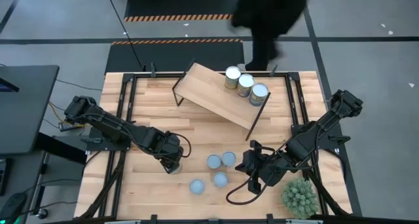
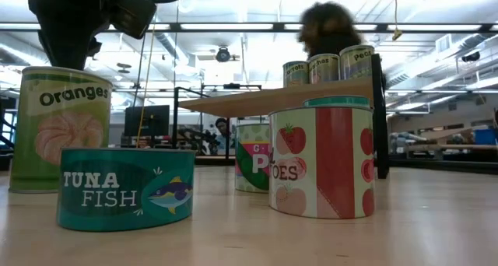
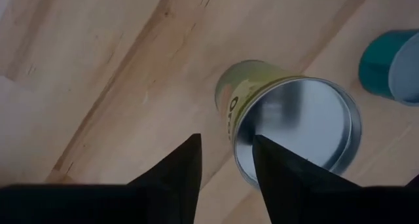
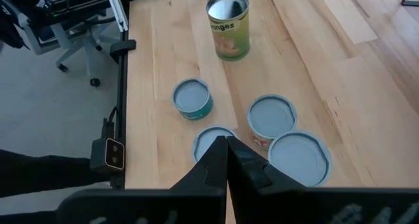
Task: Pick and place cans onto a shelf
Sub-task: Put the canned oranges on the shelf
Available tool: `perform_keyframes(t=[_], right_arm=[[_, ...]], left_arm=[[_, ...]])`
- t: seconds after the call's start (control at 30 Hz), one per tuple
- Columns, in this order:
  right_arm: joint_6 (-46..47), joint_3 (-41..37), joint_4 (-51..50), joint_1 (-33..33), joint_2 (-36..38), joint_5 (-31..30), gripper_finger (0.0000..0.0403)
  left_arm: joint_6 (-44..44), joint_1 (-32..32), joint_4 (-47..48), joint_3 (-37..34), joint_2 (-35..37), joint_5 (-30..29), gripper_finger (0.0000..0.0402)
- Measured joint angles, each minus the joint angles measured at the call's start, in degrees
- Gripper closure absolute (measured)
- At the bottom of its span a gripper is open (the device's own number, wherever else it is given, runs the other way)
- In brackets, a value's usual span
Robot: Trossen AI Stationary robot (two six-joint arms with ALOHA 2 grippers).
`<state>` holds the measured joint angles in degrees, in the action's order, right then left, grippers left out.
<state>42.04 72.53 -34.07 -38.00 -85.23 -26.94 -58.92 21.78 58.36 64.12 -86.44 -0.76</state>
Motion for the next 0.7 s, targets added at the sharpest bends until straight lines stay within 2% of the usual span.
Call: perform_keyframes(t=[0.2,0.5,0.6,0.7], right_arm=[[-0.17,0.0,0.77,0.0,0.0,-0.02,0.0394],[-0.68,0.0,1.01,0.0,0.0,-0.16,0.0394],[-0.68,0.0,1.01,0.0,0.0,-0.2,0.0394],[-0.68,0.0,1.03,0.0,0.0,-0.2,0.0394]], left_arm=[[1.51,-0.02,-1.38,0.17,-1.65,2.23,0.026],[1.4,-0.02,-1.91,0.17,-2.05,2.29,0.0265],[1.53,0.0,-1.96,0.17,-2.07,2.35,0.0288],[1.72,0.02,-2.26,0.15,-2.07,2.39,0.0329]])
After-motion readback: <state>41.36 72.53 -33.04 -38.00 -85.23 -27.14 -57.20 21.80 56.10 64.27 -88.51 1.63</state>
